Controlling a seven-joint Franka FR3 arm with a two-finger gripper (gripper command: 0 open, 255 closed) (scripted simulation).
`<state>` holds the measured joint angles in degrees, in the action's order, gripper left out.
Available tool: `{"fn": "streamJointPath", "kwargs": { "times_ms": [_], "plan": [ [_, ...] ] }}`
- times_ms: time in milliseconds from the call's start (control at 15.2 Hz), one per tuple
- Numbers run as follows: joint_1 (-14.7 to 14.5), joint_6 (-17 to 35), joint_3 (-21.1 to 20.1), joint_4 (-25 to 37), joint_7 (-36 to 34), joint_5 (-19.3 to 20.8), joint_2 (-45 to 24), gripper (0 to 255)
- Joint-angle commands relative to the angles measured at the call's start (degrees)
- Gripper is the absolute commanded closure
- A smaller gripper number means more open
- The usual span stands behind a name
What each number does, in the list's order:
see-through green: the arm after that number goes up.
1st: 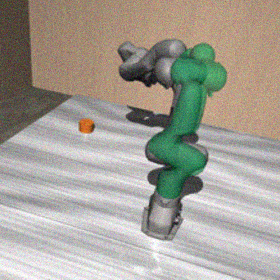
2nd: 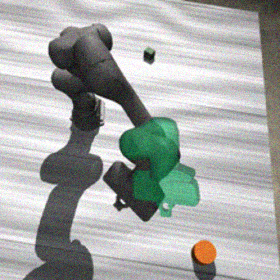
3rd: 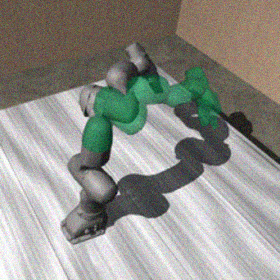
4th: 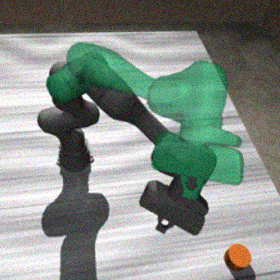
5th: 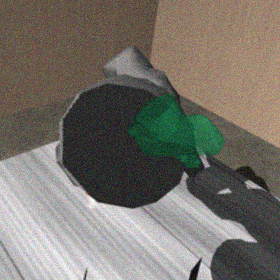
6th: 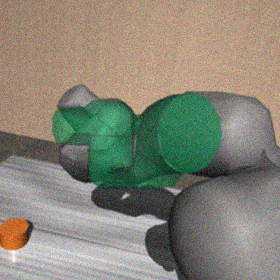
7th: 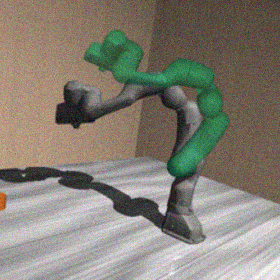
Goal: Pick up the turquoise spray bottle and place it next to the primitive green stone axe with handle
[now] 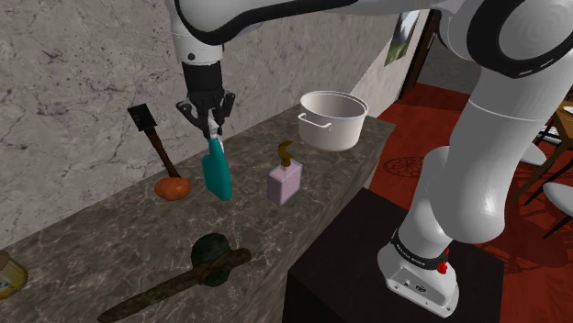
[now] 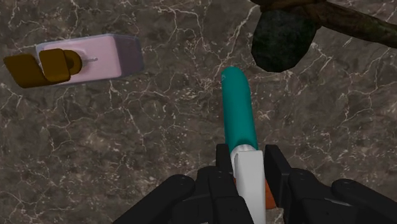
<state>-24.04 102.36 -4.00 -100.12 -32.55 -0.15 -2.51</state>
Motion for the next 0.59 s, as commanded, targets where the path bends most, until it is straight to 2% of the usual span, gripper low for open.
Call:
{"fn": "streamJointPath", "kwargs": {
  "times_ms": [0,528],
  "plan": [
    [0.0,1.4,0.0,-1.3,-0.1,0.0,-0.1,255],
    [0.0,7.5,0.0,-6.7,-0.1,0.1,-0.7,255]
  ]
}}
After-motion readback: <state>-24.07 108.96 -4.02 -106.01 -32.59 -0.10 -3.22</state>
